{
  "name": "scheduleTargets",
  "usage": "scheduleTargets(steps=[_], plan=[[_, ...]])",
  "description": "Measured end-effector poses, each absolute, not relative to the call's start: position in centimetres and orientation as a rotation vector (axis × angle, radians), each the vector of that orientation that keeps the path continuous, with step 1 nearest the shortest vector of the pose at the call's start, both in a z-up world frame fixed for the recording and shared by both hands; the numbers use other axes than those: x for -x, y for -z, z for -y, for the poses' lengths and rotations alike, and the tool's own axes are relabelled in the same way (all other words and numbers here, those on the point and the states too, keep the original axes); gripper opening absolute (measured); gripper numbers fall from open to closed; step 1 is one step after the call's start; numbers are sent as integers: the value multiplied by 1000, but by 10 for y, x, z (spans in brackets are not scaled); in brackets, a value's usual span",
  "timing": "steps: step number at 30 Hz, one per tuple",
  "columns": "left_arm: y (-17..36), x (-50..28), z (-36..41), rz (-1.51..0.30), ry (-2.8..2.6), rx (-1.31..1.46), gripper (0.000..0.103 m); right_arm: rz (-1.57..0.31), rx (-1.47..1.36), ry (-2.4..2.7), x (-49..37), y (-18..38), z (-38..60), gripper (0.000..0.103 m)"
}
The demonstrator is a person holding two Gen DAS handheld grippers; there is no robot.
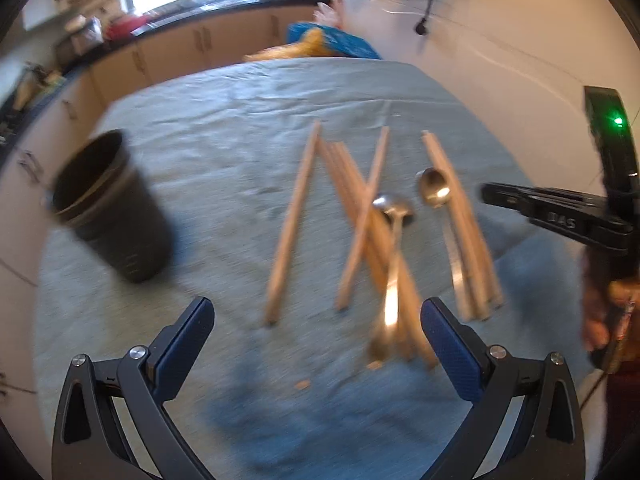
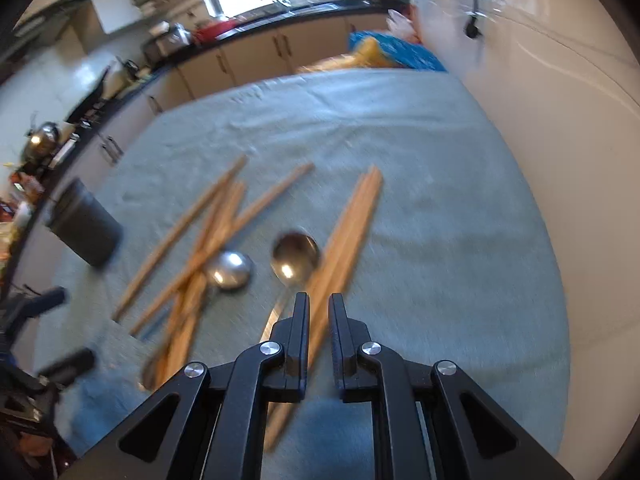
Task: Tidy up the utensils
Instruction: 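Reach into the utensil pile and grasp a metal spoon with the right tool, then grasp a metal spoon with the left tool while the right tool holds its spoon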
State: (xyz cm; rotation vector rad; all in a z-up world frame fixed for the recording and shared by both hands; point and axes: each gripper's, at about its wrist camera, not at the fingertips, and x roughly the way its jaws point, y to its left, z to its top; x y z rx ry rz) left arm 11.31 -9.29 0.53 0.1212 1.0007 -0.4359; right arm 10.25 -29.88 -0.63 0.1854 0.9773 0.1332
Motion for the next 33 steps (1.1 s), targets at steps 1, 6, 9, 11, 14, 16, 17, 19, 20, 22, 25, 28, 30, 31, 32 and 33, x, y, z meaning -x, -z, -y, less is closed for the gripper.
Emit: scheduleTargets(steps=[1,6,9,11,14,16,17,19,20,22,25,28,30,31,32,33], plan=[[-7,-118,98,-1002,478,-100,103,-970,-188,-167,-109,4,300,10],[-12,-142,120,-1073,551,-69,75,-987,-200,-315,-147,8,304,11],[-17,-149,119,-1097,555,-35,70,-999,-132,-358,-159,16,301,14],[-21,-148,118,-1095,554,-32,70,-1009,-101,-376,-165,22,302,20],[-27,-147,118,-1103,560,-15,70,-1006,-108,-425,-173,30,313,20],[-24,-155,120,-1118,557,-20,70,-1005,-125,-491,-175,34,317,20],[-25,-155,121,-1121,555,-24,70,-998,-126,-518,-176,36,317,20],[-25,-159,123,-1125,548,-34,70,-979,-110,-539,-176,35,316,20],[-26,-161,124,-1128,547,-33,70,-969,-108,-546,-175,34,316,20],[-22,-166,127,-1143,552,-30,70,-948,-119,-593,-173,31,315,22],[-15,-175,135,-1167,565,-18,70,-977,-77,-599,-176,35,308,24],[-10,-177,144,-1192,579,-29,70,-996,-78,-614,-177,42,310,24],[-4,-180,150,-1214,588,-26,70,-1016,-95,-640,-176,48,309,19],[-1,-182,153,-1224,592,-22,70,-1017,-100,-651,-174,49,308,12],[1,-183,156,-1231,594,-21,70,-1020,-100,-656,-172,50,307,7],[2,-184,158,-1233,593,-23,70,-1019,-102,-652,-170,50,307,5]])
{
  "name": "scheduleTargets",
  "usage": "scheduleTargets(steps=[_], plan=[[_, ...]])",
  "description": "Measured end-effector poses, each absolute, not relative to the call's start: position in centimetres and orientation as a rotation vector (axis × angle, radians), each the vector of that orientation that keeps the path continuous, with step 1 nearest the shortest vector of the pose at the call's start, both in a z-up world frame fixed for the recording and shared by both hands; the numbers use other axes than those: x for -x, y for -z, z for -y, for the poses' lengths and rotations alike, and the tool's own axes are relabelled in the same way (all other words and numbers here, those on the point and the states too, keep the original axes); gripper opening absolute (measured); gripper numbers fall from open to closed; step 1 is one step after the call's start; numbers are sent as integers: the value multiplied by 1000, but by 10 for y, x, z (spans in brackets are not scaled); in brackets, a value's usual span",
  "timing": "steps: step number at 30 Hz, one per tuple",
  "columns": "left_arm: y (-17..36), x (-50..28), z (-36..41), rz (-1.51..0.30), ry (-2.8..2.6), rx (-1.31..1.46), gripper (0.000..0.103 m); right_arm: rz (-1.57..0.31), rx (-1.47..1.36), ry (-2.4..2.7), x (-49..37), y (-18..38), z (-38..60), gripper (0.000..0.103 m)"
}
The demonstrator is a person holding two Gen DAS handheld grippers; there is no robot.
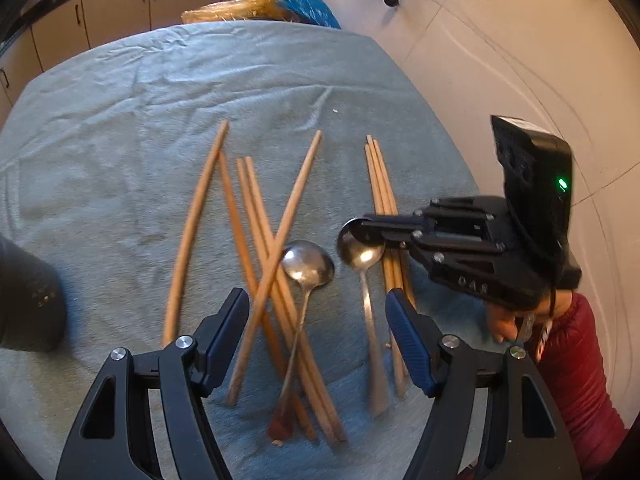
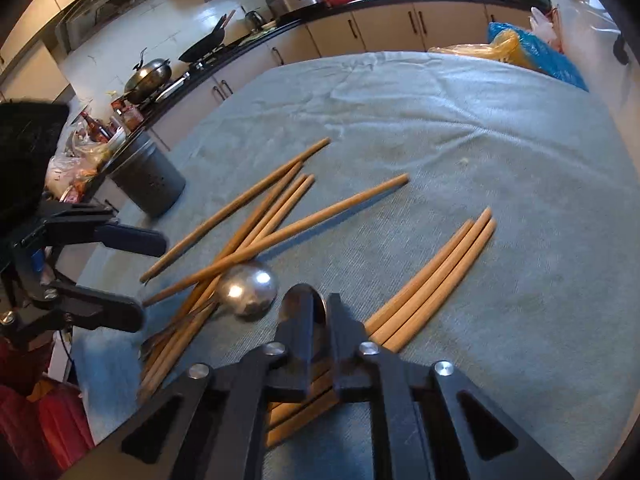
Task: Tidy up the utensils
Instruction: 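Grasp a metal spoon with the left tool while the right tool holds its spoon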
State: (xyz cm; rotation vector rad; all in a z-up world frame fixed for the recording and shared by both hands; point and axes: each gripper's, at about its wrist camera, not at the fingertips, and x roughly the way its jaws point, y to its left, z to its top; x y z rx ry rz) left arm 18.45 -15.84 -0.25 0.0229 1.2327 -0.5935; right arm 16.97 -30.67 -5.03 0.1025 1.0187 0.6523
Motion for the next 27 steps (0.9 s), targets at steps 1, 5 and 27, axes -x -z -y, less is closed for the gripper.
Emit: scheduleTargets(steps=[1,5,27], plan=[[5,-186,161,-1237,592,-26,70,-1014,-110,-650,-168,50,308,4],[15,-192,168,-1268,585,-19,70,-978,-152,-598,-151,41,321,3],[43,-210,206,-1293,553,-6,13,-833,-295,-445,-71,3,361,3]])
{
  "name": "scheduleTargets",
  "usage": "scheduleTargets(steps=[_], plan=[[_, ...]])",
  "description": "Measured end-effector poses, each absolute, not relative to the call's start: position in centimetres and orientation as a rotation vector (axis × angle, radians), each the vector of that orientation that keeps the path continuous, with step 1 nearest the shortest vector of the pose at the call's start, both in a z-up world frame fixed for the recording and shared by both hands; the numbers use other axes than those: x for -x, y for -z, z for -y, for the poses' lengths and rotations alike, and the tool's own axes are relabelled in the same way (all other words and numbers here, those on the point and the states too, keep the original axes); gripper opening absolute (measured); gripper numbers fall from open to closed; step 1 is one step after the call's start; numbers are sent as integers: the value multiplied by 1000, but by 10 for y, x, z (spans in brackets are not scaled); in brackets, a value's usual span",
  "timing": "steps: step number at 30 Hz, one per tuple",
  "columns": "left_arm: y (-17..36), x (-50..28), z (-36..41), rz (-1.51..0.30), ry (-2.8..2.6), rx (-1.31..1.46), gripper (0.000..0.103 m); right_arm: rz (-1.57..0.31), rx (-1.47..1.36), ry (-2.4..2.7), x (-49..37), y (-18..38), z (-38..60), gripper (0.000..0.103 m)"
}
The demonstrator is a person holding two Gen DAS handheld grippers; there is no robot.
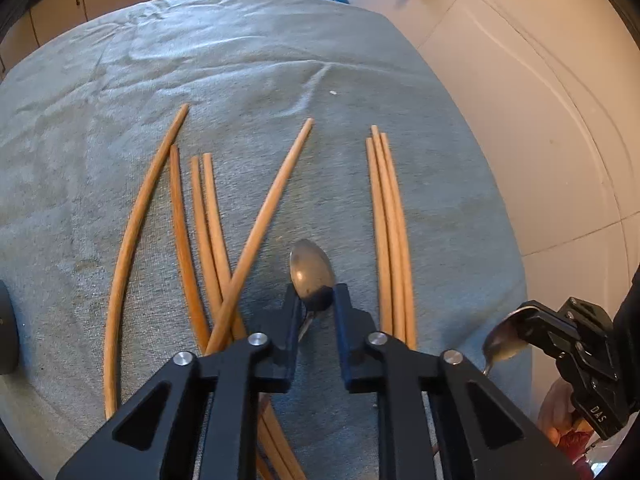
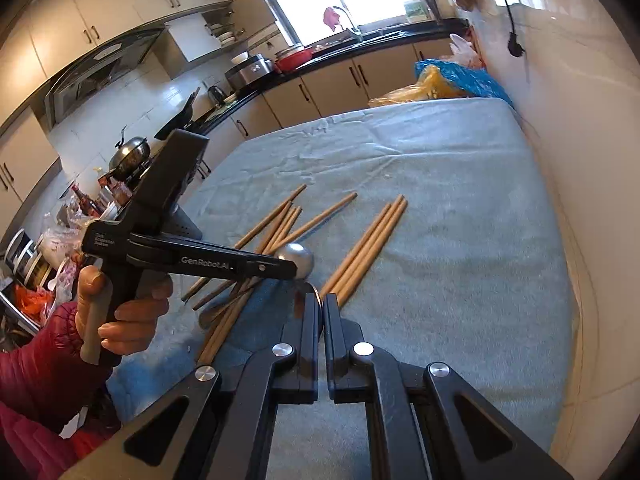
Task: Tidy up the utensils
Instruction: 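Grasp a metal spoon with the left tool while the right tool holds its spoon, then carry both held spoons over the black utensil holder with both tools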
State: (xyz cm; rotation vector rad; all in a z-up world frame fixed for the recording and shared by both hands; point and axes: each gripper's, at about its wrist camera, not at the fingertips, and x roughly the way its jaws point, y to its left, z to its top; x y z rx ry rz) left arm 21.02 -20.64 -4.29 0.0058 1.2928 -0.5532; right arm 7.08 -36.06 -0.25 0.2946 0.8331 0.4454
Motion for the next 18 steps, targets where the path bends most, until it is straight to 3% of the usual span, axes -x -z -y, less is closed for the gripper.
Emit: scheduleTargets(steps=[2,8,18], plan=[[40,-207,210,-1264,550,-16,2,-829,-317,-440,-69,3,364,3],[13,-188,205,-1127,546,-35,2,-799,-329,-406,-63,-1,365,3],[-75,-132,154,-723,482,-3,2,-610,-200,-284,-39,-53,332,3]])
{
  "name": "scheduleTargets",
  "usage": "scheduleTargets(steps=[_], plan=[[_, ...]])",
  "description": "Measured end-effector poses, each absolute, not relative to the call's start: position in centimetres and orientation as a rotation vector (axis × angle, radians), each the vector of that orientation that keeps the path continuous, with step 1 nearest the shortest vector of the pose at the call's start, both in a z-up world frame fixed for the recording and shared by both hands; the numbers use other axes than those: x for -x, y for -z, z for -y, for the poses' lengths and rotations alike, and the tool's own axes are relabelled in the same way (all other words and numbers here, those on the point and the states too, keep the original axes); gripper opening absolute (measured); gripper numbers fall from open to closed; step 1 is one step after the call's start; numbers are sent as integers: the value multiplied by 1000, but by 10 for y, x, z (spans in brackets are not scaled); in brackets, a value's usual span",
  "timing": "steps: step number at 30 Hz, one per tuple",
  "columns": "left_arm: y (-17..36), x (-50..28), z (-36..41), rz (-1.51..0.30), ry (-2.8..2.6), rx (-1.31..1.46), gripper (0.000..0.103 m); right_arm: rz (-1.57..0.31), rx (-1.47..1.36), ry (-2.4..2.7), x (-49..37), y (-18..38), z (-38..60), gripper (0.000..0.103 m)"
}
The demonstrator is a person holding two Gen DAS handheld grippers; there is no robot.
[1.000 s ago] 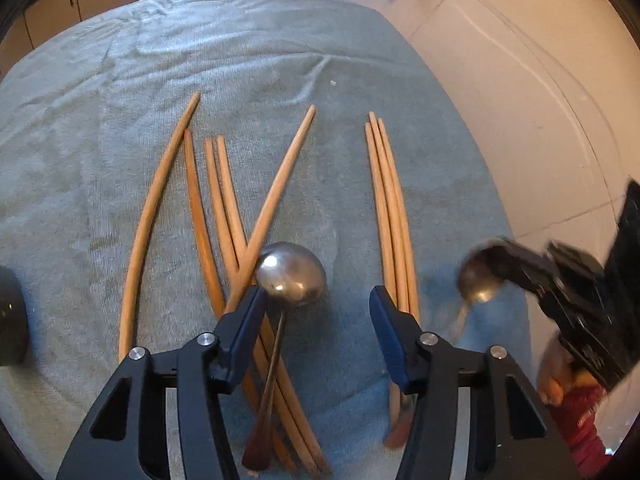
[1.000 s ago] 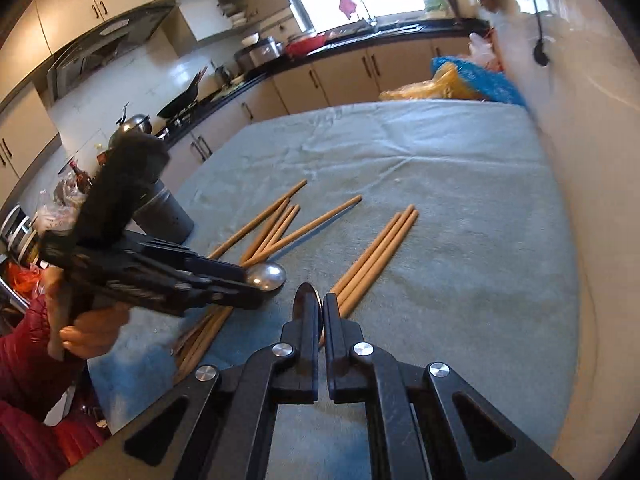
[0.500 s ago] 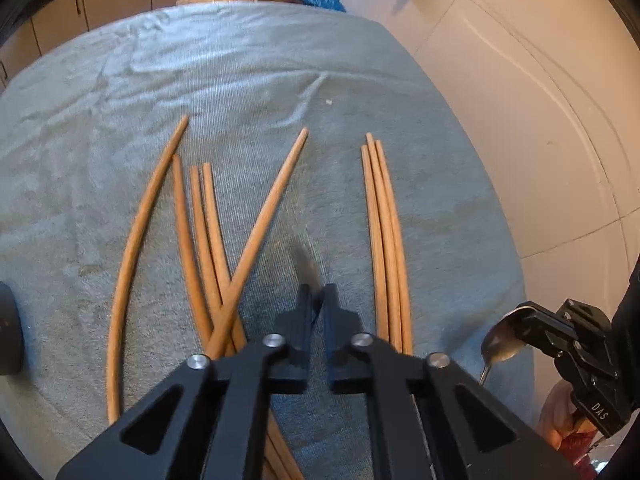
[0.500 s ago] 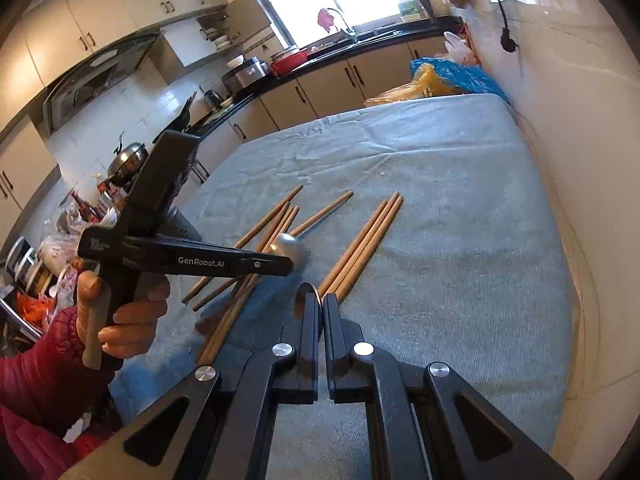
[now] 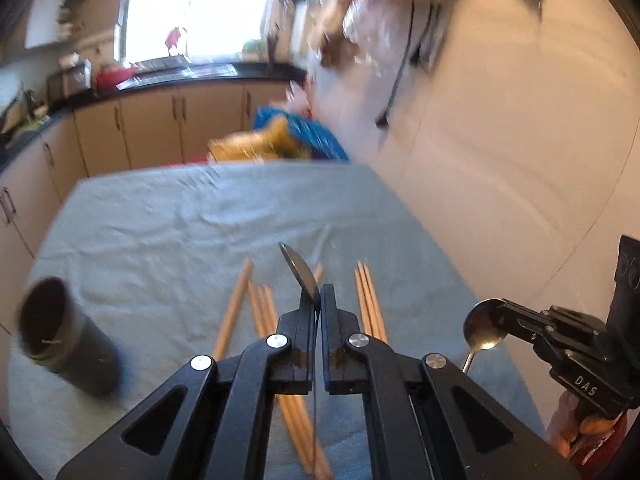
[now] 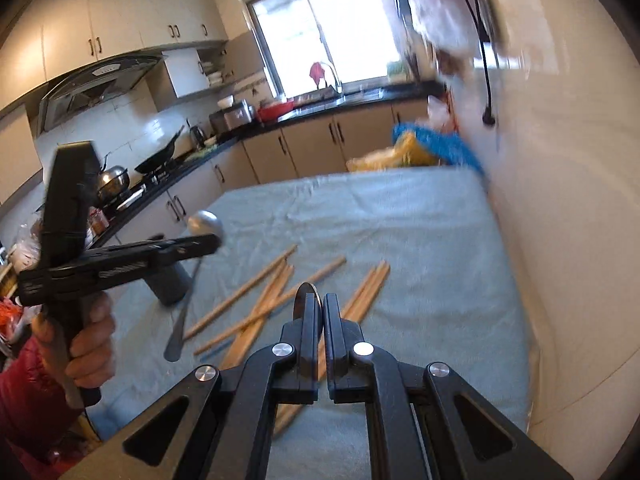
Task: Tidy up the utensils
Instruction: 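Carry both held spoons over the black utensil holder with both tools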
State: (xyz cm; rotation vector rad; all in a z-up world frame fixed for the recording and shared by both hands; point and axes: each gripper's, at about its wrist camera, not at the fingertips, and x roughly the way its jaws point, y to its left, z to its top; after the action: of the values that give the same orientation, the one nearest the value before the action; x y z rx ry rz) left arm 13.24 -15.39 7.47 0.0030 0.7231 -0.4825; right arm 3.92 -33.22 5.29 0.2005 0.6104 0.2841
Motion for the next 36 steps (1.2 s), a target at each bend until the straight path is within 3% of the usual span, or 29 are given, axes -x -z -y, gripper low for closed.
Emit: scheduleTargets(steps=[9,15,24,36], plan=[[-140,-127,63,-560,356,25,2,-485,-122,-276,-49,-98,265,3],[-155,-153,-5,-478,256,101,2,-407,-80,-281,-77,-131,206,3],[-128,-201,-74,-472,204,296,2,-359,-52,-241,-131,-142,121,3],[-79,-214,-93,-478,230,342,2,-398,150,-173,-183,-100,48,3]])
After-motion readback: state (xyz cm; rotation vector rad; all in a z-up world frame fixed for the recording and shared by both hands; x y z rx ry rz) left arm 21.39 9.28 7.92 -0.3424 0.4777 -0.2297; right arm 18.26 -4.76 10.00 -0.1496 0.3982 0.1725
